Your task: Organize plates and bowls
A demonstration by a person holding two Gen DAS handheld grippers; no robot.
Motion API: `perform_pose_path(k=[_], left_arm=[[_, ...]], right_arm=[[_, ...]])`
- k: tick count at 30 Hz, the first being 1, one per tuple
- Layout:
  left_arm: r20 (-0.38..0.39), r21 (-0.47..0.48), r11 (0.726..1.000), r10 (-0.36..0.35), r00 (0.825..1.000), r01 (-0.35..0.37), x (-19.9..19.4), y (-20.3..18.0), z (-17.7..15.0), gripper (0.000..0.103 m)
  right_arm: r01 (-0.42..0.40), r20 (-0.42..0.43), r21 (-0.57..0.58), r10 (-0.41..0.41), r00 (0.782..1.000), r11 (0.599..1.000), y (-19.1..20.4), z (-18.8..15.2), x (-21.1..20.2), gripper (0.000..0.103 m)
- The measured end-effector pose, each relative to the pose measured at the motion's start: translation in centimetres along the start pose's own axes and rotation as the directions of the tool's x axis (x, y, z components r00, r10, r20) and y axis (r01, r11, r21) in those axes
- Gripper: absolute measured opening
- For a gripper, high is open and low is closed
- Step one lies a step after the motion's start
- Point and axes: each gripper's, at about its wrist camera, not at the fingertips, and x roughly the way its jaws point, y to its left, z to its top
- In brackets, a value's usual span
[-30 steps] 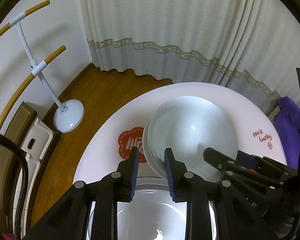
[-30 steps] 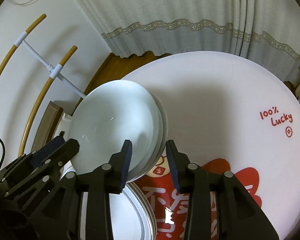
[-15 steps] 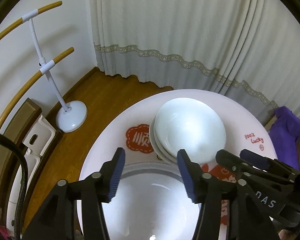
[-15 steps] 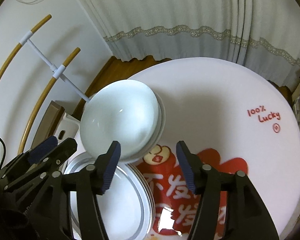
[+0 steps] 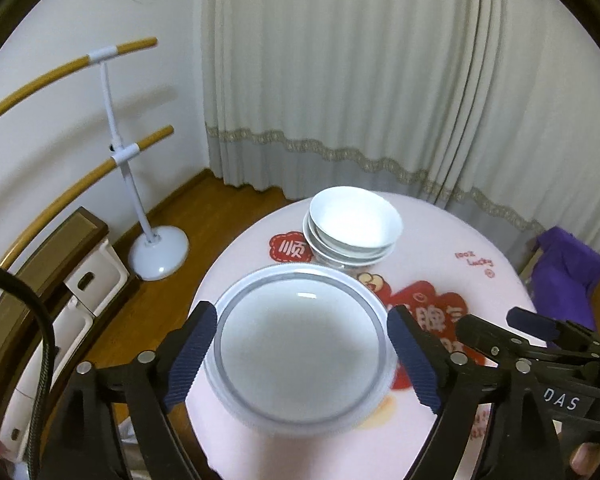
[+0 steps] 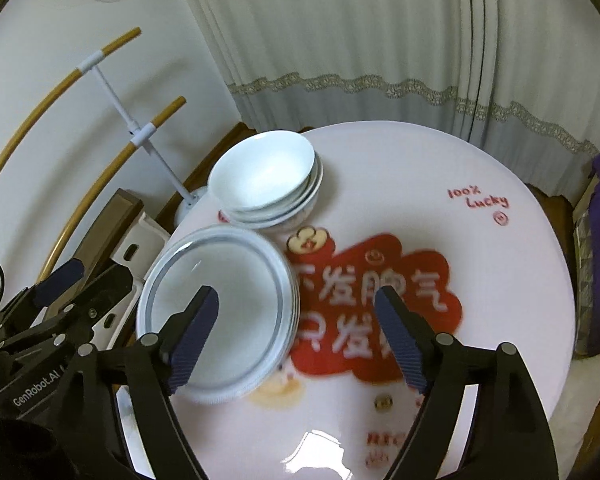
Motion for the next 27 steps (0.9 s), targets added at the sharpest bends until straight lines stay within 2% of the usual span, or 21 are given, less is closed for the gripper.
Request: perform_pose_path(k=[3, 7, 12, 19, 24, 27], left_arm=[[0.036, -0.004, 1.0, -0.016, 0.999, 0.016, -2.3, -0.6, -2.7, 0.085], [0.085, -0.001, 1.0, 0.009, 0.996, -0.009, -5.9, -1.3, -6.3, 0.087], [0.147, -0.014, 1.0, -0.004, 0.989, 0.006, -10.4, -2.0, -11.5, 0.095], [0.193, -0.01, 1.0, -0.021, 0.981, 0.023, -15.9, -3.6, -18.3, 0.096], [0.272, -0.002, 1.0, 0.004, 0.962, -0.004, -20.8, -4.1, -22.0, 0.096], [0.324, -0.005, 1.0, 0.015, 0.946, -0.014, -23.0, -4.6, -24.4, 0.099]], right_arm=[[-0.008, 0.03, 0.006, 0.008, 1.0, 1.0, -0.5, -2.4, -2.4, 0.092], [-0.005, 0.086, 0.009, 0.004, 0.996, 1.0, -0.7, -5.4, -5.3, 0.103], [0.019, 0.172, -0.031, -0.014, 0.985, 0.999, -0.5, -9.3, -9.7, 0.103], [0.091, 0.286, -0.071, -0.067, 0.956, 0.993, -0.4, -14.8, -14.5, 0.103], [0.093, 0.331, -0.073, -0.064, 0.942, 0.993, -0.5, -18.0, -16.6, 0.103], [0.125, 0.382, -0.075, -0.087, 0.92, 0.989, -0.3, -19.8, -18.1, 0.103]])
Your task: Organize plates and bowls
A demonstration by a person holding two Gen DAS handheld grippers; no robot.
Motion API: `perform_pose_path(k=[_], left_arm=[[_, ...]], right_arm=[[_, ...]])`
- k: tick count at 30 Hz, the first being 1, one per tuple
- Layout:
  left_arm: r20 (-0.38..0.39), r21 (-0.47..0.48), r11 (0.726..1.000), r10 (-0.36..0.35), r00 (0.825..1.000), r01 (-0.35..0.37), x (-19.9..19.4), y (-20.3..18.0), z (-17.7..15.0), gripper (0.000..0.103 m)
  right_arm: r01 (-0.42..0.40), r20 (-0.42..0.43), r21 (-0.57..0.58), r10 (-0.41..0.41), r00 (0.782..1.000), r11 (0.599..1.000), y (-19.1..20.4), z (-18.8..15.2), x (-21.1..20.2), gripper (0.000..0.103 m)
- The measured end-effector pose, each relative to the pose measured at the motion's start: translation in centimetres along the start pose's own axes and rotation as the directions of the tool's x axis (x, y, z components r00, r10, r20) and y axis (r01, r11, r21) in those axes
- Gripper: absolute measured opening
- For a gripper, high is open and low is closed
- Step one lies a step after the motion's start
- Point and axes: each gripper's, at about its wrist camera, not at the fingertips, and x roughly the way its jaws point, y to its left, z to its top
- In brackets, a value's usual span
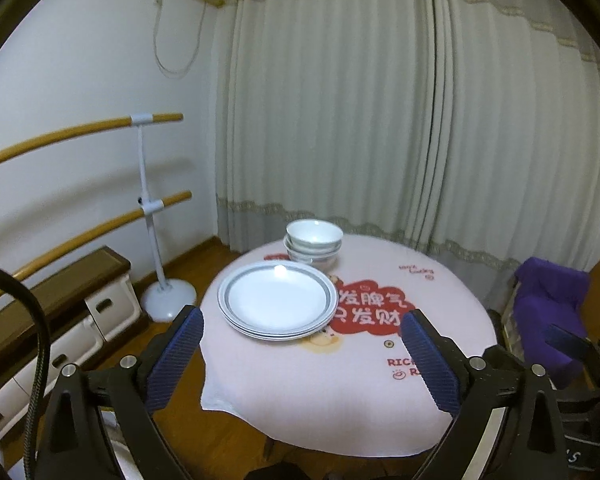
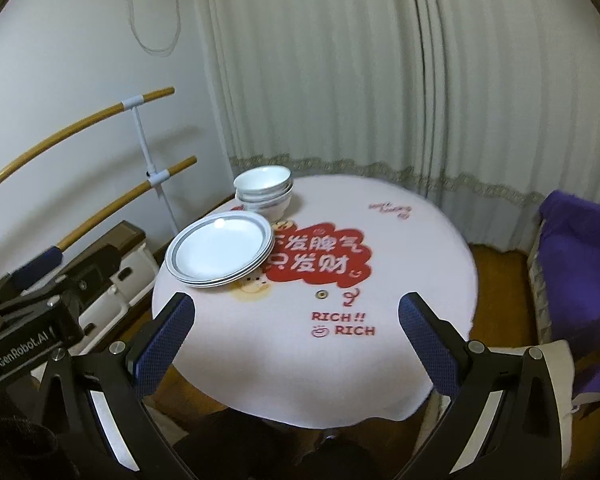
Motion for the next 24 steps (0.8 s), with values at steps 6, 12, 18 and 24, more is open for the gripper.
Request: perform_pose_path(k=[6, 12, 18, 24], left_arm=[[0.064, 0.014, 1.0, 0.005, 0.998, -0.006, -3.4, -1.5, -2.9, 0.102], [0.123, 0.015, 1.0, -0.008, 0.992, 0.006, -5.6, -2.2, -5.0, 0.102], [0.172, 0.017, 1.0, -0.015, 0.985, 0.012, -7.1, -2.4, -6.6, 0.102], [0.224, 0.036, 0.999, -0.015, 0.975, 0.007, -6.4, -3.3, -7.7, 0.102]], right_arm=[[0.034, 0.094, -0.013, -0.033, 0.995, 0.999, 0.0, -1.4, -3.7, 0.103], [0.064, 0.15, -0.018, -0.061, 0.987, 0.998, -0.5, -2.7, -5.9, 0.103], [0.033, 0.196, -0.012, -0.03, 0.98, 0.999, -0.9, -4.1, -7.2, 0.103], [0.043, 0.248, -0.012, -0.039, 0.968, 0.999, -1.3, -5.0, -8.2, 0.103]])
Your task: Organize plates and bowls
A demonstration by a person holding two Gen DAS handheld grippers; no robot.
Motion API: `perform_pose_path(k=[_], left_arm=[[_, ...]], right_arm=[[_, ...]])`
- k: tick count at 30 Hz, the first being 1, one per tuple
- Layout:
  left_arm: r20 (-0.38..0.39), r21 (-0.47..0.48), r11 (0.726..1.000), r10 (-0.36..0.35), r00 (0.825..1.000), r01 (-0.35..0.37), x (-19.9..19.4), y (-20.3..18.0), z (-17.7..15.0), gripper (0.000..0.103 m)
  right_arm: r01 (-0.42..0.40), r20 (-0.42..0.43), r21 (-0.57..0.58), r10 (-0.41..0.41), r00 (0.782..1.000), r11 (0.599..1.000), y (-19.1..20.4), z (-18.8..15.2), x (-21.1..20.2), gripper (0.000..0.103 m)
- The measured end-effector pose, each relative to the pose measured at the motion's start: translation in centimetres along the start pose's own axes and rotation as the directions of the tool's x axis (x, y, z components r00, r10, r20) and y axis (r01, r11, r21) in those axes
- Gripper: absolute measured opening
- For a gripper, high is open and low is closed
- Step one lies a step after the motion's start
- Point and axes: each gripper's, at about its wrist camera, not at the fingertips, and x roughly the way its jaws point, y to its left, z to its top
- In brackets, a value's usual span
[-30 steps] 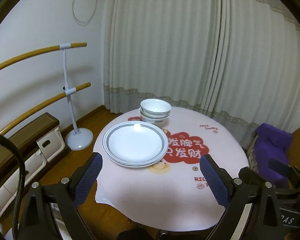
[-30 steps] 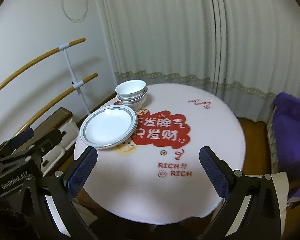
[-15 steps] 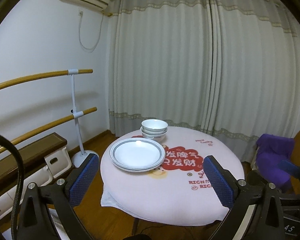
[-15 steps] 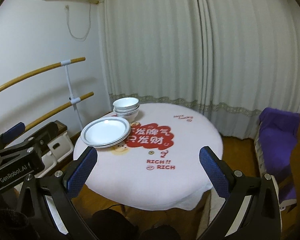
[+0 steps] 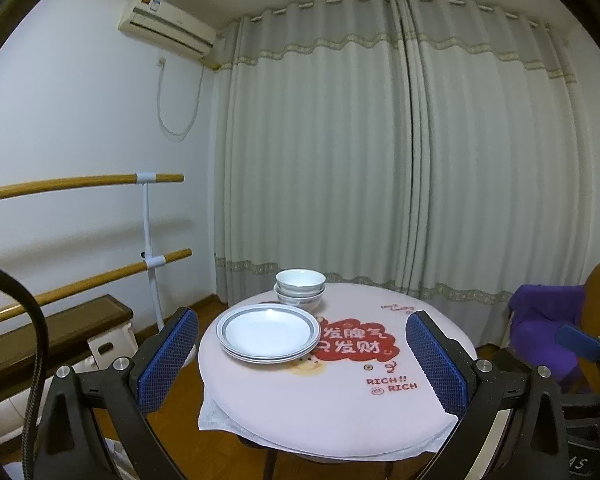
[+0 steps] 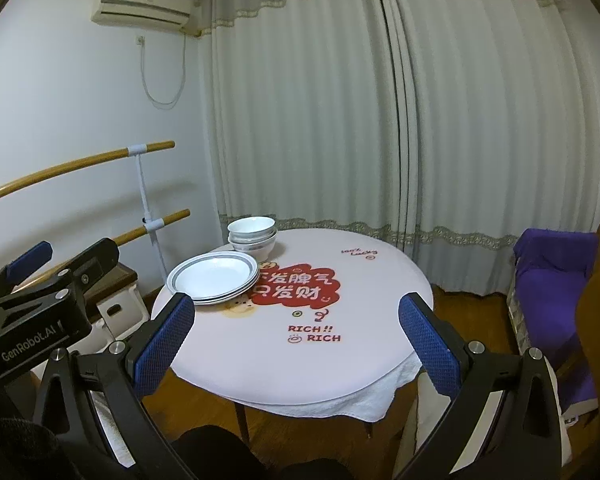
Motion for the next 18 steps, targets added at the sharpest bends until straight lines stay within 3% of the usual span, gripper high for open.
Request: perform_pose_path(k=[18], left_arm=[[0.006, 0.022, 0.999, -0.032, 0.999, 0.032, 1.3, -0.3, -1.1, 0.102]], right_arm=[[0.07, 0.05, 0.005, -0.071, 0.996, 0.998, -0.7, -1.0, -0.6, 0.103]])
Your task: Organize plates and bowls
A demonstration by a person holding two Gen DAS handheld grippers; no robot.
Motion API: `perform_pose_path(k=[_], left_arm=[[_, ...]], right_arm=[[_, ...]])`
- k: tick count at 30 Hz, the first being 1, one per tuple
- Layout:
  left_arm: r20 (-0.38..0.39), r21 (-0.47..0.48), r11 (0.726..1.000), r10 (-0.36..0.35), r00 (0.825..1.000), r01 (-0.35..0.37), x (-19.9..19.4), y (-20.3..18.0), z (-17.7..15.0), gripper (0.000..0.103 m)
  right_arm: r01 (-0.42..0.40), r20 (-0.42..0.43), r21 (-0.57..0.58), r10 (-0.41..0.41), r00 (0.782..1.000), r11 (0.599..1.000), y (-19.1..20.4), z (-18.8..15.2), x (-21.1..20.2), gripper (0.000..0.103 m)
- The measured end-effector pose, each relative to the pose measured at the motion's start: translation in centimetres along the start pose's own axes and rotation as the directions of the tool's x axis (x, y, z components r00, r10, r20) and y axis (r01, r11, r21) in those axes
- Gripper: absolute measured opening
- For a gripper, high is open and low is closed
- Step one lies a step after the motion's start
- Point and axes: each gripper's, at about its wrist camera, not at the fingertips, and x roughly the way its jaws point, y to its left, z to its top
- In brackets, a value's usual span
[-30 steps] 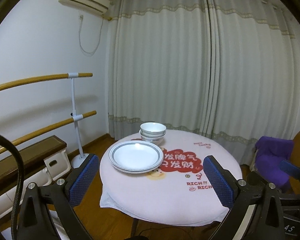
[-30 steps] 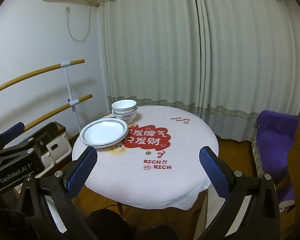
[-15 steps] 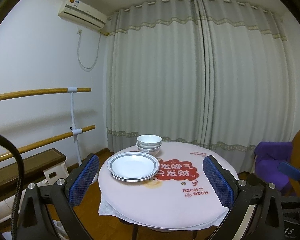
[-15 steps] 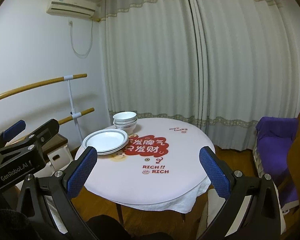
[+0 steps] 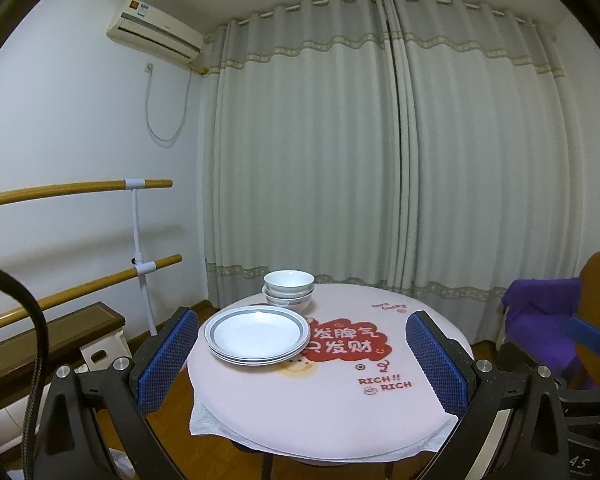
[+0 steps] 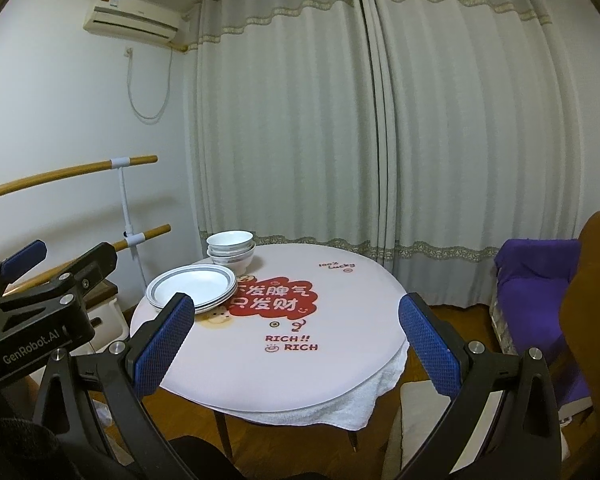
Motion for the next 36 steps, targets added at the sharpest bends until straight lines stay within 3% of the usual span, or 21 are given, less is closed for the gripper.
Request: perform_pose_path(k=[36], left_arm=[[0.029, -0.01, 1.0, 0.001, 1.0, -0.001, 0.8, -0.7, 0.3, 0.102]], right_arm=[[0.007, 0.038, -0.009, -0.007, 0.999, 1.0, -0.1, 1.8, -0.2, 0.103]])
